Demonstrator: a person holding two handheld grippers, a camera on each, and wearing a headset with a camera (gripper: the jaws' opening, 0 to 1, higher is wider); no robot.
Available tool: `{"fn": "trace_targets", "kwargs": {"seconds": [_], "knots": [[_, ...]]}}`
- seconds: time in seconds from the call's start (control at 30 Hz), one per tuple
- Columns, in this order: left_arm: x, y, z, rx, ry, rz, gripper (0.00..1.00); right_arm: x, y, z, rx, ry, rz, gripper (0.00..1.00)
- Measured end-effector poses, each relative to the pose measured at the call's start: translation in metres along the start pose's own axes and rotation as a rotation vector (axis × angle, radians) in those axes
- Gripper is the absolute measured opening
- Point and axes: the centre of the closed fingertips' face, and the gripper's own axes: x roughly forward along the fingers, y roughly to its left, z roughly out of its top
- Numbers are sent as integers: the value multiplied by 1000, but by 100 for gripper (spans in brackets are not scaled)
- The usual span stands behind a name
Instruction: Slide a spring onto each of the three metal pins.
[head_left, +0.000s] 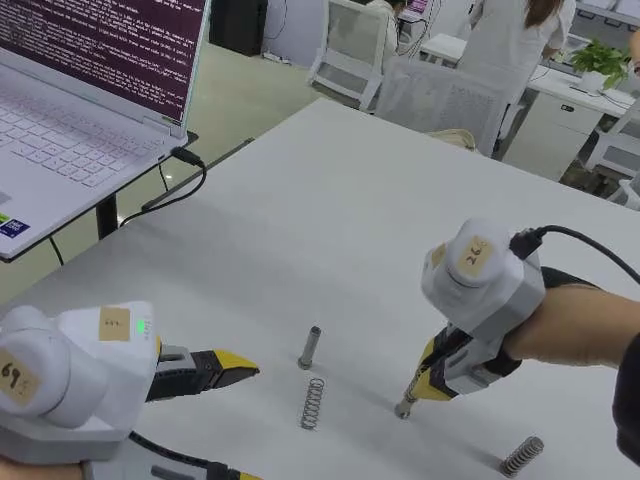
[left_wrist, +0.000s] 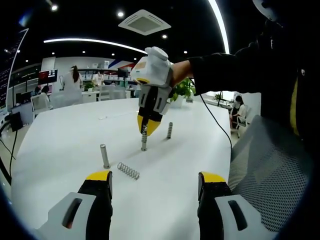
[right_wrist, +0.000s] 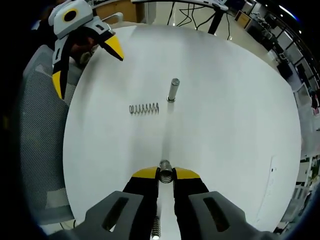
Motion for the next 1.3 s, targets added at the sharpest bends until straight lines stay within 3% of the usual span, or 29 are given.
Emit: {"fn": "trace_targets", "kwargs": {"seconds": [0.6,0.97,1.3], "knots": [[0,2,-2,-5,4,9,65,22,4,-5,-3,16,9,8],[2,-1,-3,-5,9,6,64,24,8,-7,-4,17,14,9],[4,0,-6,-9,18,9,63,22,6,-5,1,2,7,17]]}}
